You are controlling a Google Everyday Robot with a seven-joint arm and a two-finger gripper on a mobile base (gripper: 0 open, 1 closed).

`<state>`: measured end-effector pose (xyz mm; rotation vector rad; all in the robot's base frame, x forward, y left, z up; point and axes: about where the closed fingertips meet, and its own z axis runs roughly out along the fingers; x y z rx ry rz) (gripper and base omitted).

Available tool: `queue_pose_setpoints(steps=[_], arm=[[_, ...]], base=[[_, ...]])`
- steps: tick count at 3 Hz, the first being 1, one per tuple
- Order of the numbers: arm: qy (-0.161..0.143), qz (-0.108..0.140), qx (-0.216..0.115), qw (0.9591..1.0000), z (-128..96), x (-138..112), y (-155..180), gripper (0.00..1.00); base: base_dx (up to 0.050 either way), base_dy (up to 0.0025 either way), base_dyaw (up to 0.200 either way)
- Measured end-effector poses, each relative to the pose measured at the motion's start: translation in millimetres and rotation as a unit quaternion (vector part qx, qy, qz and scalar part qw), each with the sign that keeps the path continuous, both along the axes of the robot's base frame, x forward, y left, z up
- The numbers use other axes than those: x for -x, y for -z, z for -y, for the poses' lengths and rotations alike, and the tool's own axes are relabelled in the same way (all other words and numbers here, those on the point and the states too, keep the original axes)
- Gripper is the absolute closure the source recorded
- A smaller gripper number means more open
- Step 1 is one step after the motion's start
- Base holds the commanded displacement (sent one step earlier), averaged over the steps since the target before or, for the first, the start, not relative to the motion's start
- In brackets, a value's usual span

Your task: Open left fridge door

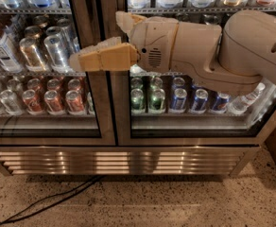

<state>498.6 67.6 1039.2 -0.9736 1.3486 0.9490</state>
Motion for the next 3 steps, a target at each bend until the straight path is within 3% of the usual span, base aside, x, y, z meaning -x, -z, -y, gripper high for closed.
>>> queue_pose_setpoints(steps=[1,2,3], arm=[[0.000,0.000,0.000,1.0000,0.0,0.0,0.0,0.00],[0.000,0.000,0.000,1.0000,-0.1,0.1,0.0,0.00],[0.000,0.000,0.000,1.0000,-0.1,0.1,0.0,0.00]], base=[[0.000,-0.00003,0.184],[0.044,-0.00206,-0.094],[0.048,0.00000,0.000]])
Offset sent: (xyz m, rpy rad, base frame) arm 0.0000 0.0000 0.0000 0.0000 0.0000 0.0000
